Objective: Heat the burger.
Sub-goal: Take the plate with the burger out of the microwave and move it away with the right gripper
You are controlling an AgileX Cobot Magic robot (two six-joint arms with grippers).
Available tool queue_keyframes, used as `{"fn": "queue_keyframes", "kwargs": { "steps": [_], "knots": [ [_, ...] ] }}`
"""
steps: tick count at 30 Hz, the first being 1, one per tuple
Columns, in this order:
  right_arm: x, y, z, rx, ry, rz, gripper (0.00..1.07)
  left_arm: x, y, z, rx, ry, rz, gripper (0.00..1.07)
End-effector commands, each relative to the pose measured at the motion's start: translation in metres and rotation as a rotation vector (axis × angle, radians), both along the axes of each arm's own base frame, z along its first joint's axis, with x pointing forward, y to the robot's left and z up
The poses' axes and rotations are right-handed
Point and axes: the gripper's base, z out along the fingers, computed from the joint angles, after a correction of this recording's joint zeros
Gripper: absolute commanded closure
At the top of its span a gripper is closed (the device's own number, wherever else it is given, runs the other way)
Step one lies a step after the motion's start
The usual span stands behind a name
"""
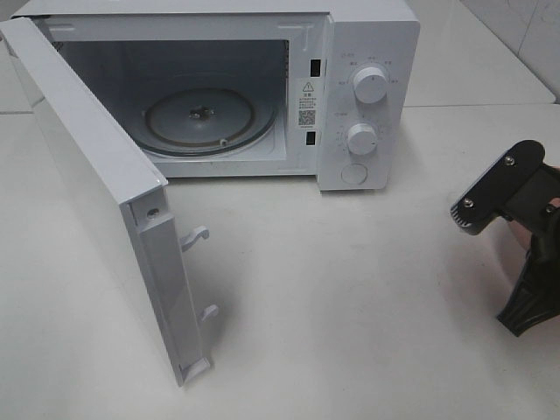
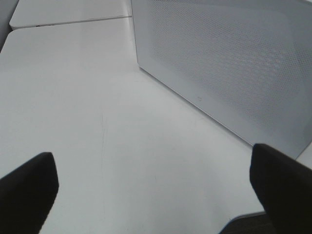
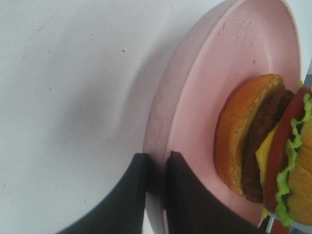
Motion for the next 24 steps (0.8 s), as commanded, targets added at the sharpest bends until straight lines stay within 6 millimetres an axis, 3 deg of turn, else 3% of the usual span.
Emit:
{"fn": "queue_keyframes", "kwargs": {
  "steps": [1, 13, 24],
  "knots": [
    [0.012, 0.001, -0.007, -0.067, -0.054, -0.023, 1.07, 0.000, -0.001, 0.001, -0.012, -0.016, 0.004, 0.07],
    [0.034, 0.014, -0.044, -0.121, -0.012, -0.085, 1.07, 0.000, -0.001, 0.001, -0.012, -0.016, 0.004, 0.07],
    [0.036, 0.016, -0.068, -0.125, 0.001, -0.233, 1.07, 0.000, -0.001, 0.001, -0.012, -0.016, 0.004, 0.07]
  ]
}}
